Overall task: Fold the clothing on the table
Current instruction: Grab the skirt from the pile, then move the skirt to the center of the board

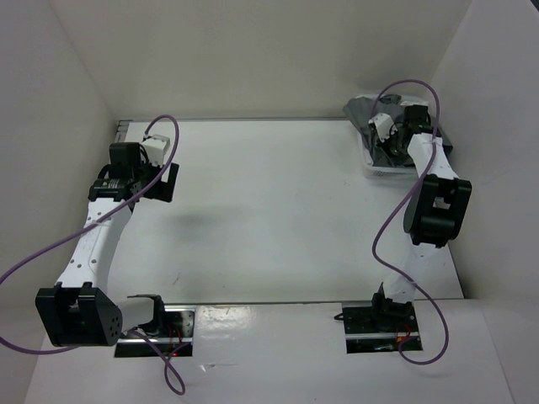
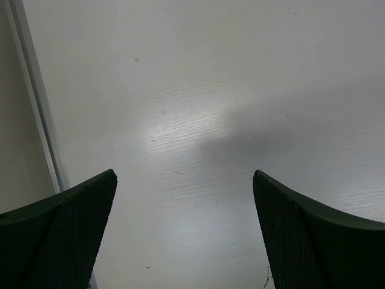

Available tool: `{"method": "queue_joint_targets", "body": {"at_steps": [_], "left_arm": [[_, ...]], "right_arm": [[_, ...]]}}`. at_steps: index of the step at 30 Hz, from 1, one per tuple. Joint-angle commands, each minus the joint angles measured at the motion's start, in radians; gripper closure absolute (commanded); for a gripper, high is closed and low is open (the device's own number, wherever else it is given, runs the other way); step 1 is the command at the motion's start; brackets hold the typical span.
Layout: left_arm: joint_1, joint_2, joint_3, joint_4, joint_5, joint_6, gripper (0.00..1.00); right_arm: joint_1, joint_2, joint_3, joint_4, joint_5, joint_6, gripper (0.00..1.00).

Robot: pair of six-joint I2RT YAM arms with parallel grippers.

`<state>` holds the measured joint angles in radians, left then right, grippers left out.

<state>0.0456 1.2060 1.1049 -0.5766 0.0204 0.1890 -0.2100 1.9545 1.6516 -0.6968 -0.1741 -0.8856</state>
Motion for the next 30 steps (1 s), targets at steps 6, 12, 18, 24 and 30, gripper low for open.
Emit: {"method": "queue_joint_targets", "body": {"at_steps": [6,12,18,24,30], "left_arm": [[0.007,-0.025,-0.008,0.003,0.000,0.024,0.00],[0.007,-0.025,0.001,0.003,0.018,0.024,0.00],[0.007,-0.025,0.001,0.003,0.027,0.024,0.00],[0.007,-0.037,0.010,-0.015,0.046,0.043,0.00],[0.017,-0.088,-0.008,-0.048,0.046,0.052,0.00]], "right_arm": [[-0.017,-0.199,0.181,0.069,-0.051,0.180,1.00],[0.041,-0.322,0.365,0.091,-0.070,0.355,1.00],[0.176,-0.332,0.539,0.008,-0.152,0.408,1.00],[0.204,-0.322,0.651,-0.082,-0.669,0.485,1.00],[0.204,-0.364,0.530,0.069,-1.247,0.724,1.00]]}}
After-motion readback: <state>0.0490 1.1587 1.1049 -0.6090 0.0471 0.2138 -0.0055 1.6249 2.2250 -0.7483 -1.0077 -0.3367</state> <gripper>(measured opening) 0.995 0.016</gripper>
